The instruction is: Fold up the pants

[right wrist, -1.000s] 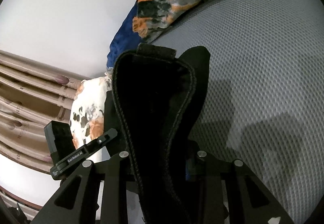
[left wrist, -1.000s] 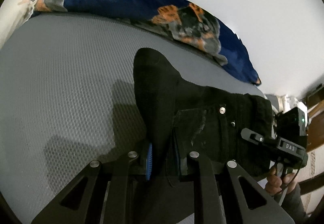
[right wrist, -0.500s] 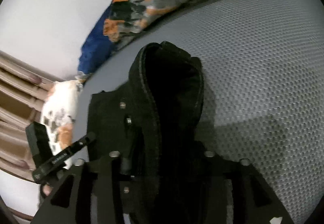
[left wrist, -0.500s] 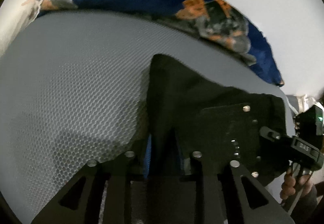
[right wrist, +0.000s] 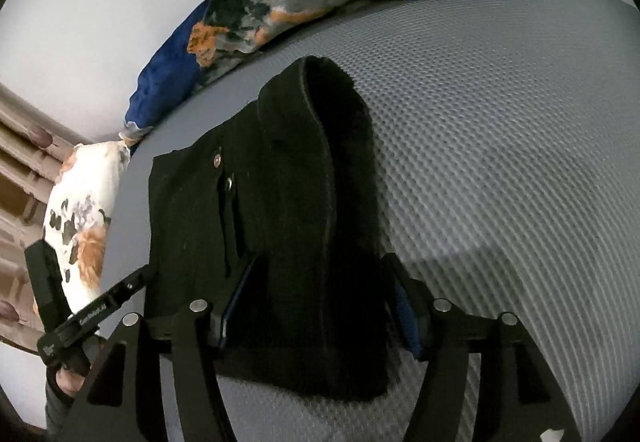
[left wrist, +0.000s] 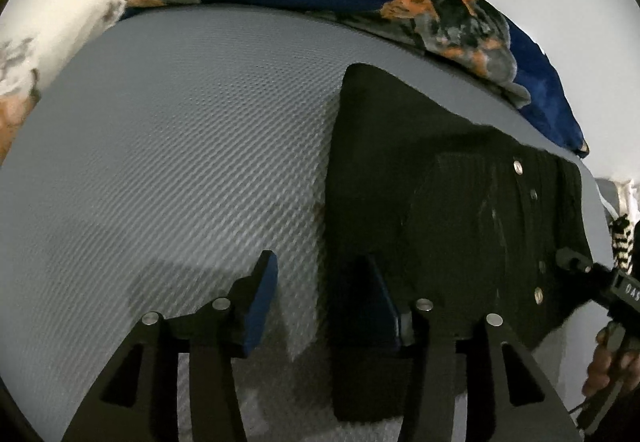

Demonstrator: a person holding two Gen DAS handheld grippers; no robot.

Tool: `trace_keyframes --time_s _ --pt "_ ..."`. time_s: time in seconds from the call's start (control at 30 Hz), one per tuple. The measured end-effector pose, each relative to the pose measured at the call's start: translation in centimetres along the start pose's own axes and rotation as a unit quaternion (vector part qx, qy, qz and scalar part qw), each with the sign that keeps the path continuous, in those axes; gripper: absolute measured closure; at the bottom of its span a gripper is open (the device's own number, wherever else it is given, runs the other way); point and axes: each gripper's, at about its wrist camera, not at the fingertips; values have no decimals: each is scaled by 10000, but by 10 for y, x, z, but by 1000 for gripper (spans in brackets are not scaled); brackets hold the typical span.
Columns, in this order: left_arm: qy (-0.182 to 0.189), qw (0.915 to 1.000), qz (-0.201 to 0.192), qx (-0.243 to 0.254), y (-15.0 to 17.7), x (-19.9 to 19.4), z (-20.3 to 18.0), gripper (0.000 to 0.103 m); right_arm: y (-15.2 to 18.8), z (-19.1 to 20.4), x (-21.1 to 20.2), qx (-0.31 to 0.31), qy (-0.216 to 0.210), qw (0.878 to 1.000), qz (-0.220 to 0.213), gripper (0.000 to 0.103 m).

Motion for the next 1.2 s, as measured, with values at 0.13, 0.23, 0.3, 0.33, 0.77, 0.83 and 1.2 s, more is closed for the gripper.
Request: trace_keyframes --time_s 0.13,0.23,0.3,0.33,0.77,0.83,1.2 --pt "-299 9992 -205 191 24 -22 -1 52 17 -2 -21 100 85 9997 -205 43" --pt "-587 9972 -361 305 43 -41 -3 50 30 2 -36 93 167 9990 -395 42" --pt "-706 9957 -485 362 55 -54 -4 49 39 5 -44 65 250 9986 -462 42" --pt "-755 9947 -564 409 61 -60 -6 49 44 8 -48 37 283 9984 -495 42" --pt "-913 9913 -881 340 109 -103 -17 48 104 77 -73 -996 1018 9858 -887 30" --pt "-941 9910 -892 339 115 -106 -18 48 113 90 -72 -1228 1226 9803 -948 27" --pt "-1148 9874 -1006 429 128 -111 -27 48 134 113 -78 -1465 1280 9741 -1151 21"
Point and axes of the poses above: each gripper's, at about its wrist camera, not at the fingertips, and x roughly the way its jaws point, z to its left, y to its underside, and after that the axes turned 1 degree about z, right-handed
